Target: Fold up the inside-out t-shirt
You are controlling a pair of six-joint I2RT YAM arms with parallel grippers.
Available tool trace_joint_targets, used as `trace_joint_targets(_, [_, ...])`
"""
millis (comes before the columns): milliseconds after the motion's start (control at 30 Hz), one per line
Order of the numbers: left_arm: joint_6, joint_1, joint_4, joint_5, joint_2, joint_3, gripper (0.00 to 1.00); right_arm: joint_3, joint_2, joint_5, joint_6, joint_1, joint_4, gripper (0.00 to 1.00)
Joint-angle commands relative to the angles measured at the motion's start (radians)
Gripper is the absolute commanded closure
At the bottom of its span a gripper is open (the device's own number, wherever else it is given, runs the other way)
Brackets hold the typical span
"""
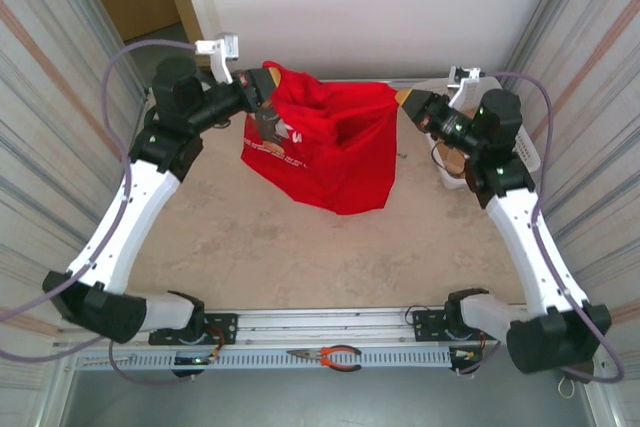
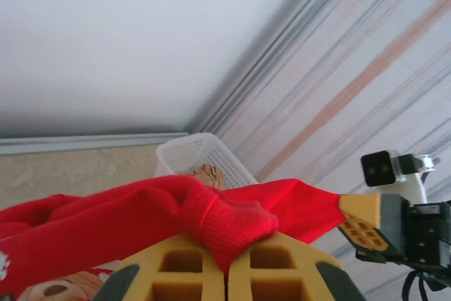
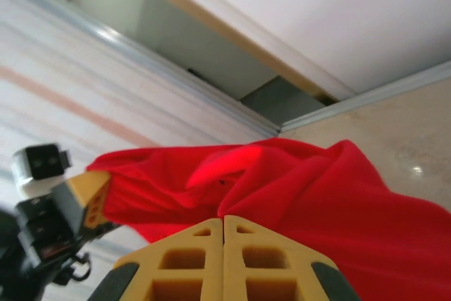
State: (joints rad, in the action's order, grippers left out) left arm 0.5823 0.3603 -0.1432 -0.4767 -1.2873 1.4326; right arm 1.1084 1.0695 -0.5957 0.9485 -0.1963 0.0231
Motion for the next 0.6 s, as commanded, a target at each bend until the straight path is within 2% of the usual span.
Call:
trace_joint_targets(0, [-0.004,0.000,0.001,-0.029,0.028,-0.171,1.00,-0.147,-0.100,0.066,-0.055,-0.042,-0.016,1.00])
trace_joint_targets(167, [-0.010,-0.035,-0.005,0.078,0.091,-0.492,1.00,-0.395,-0.210,0.194,-0.095,-0.068,-0.044,1.00])
trace_joint_targets(233, [0.043,-0.082,0.062,0.078,0.105,-0.629,1.00,-0.465,-0.223,0.239,-0.130,-0.071,-0.083,1.00])
trace_joint_targets(300, [0.105,-0.129,0.151,0.030,0.105,-0.743,1.00,-0.524,-0.203,0.265,-0.171,-0.073,-0.117,1.00])
trace_joint_targets(333, [0.118,-0.141,0.178,0.012,0.104,-0.770,1.00,-0.529,-0.182,0.266,-0.210,-0.079,-0.148,0.93])
trace_joint_targets(367, [0.123,-0.143,0.186,0.001,0.103,-0.785,1.00,-0.512,-0.147,0.298,-0.259,-0.097,-0.221,0.67])
trace_joint_targets(400, [0.121,-0.141,0.194,-0.014,0.107,-0.789,1.00,-0.493,-0.125,0.358,-0.296,-0.130,-0.283,0.53])
trace_joint_targets(467, [0.115,-0.131,0.194,-0.040,0.116,-0.781,1.00,-0.469,-0.130,0.447,-0.321,-0.215,-0.320,0.45])
trace_joint_targets(567, [0.093,-0.104,0.147,-0.044,0.143,-0.734,1.00,-0.392,-0.111,0.514,-0.340,-0.352,-0.327,0.45])
